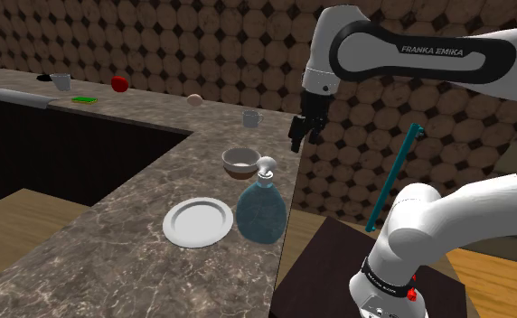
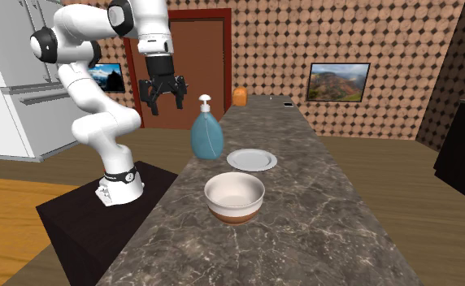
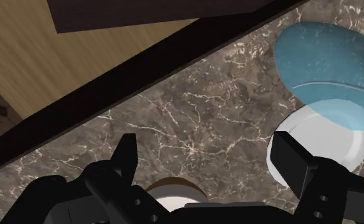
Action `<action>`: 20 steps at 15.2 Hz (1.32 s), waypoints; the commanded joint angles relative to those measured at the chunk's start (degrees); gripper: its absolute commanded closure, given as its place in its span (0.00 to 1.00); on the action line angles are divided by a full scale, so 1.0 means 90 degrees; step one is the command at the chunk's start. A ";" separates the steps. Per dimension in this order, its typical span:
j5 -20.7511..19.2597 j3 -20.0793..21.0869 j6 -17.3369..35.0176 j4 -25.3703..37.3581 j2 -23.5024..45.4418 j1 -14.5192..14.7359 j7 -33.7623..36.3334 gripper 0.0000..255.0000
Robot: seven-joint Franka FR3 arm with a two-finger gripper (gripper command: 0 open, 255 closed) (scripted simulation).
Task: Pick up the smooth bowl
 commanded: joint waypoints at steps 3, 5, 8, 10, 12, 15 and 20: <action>-0.0034 -0.0156 0.0318 0.0081 0.0425 -0.0042 -0.0170 0.00; -0.0049 -0.0308 0.0618 0.0198 0.0868 -0.0076 -0.0341 0.00; -0.0037 -0.0529 0.1025 0.0439 0.1562 -0.0110 -0.0600 0.00; -0.0003 -0.0674 0.1265 0.0644 0.2040 -0.0119 -0.0777 0.00; 0.0056 -0.0810 0.1476 0.0883 0.2527 -0.0128 -0.0960 0.00; 0.0191 -0.1000 0.1734 0.1305 0.3272 -0.0139 -0.1247 0.00; 0.0533 -0.1251 0.1996 0.2179 0.4547 -0.0190 -0.1746 0.00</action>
